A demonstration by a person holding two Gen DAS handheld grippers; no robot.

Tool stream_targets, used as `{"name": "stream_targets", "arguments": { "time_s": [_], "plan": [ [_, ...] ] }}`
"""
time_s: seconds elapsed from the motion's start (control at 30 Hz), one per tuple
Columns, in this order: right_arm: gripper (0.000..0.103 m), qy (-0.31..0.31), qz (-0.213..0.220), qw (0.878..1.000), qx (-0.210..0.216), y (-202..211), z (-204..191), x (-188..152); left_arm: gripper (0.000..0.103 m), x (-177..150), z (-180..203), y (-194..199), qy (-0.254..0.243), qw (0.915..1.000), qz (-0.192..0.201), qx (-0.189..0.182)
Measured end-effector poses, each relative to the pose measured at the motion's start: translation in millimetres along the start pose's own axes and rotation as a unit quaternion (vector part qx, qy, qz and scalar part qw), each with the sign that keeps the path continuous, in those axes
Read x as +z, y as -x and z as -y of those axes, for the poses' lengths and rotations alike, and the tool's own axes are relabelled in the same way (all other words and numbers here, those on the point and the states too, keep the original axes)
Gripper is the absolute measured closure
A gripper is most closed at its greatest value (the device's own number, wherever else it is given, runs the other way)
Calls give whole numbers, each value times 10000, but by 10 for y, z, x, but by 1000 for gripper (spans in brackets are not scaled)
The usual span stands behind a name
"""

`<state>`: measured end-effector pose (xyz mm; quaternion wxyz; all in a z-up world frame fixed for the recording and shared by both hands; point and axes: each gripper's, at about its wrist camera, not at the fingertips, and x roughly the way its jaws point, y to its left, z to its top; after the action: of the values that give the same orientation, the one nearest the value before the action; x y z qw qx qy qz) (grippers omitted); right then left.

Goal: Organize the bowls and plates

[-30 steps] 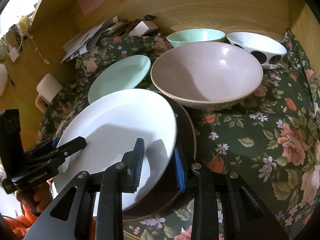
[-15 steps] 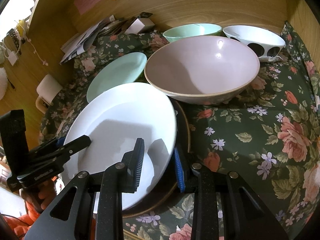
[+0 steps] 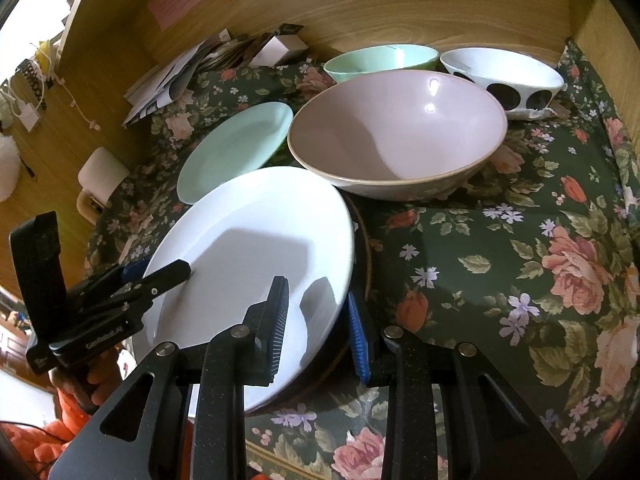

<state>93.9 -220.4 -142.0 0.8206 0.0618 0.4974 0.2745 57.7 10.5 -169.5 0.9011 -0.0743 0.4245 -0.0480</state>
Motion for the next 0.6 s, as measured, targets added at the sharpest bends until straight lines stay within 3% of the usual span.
{"name": "stream_targets", "arguments": {
  "time_s": [0.1,0.2,0.43,0.6],
  "plan": [
    [77,45,17,9999,-108,27,-17,-4,53,18,-23,20,15,10000,56,-10],
    [74,237,215,9983,-491,98,-55,0,53,40,-58,48,37,9999,108,6],
    [74,377,450,9970,-514,217,-119,132,51,154,-161,196,98,9993,348,111],
    [73,511,635,9954,-502,223,-248,304,43,323,-270,324,213,9978,580,254]
  ]
}}
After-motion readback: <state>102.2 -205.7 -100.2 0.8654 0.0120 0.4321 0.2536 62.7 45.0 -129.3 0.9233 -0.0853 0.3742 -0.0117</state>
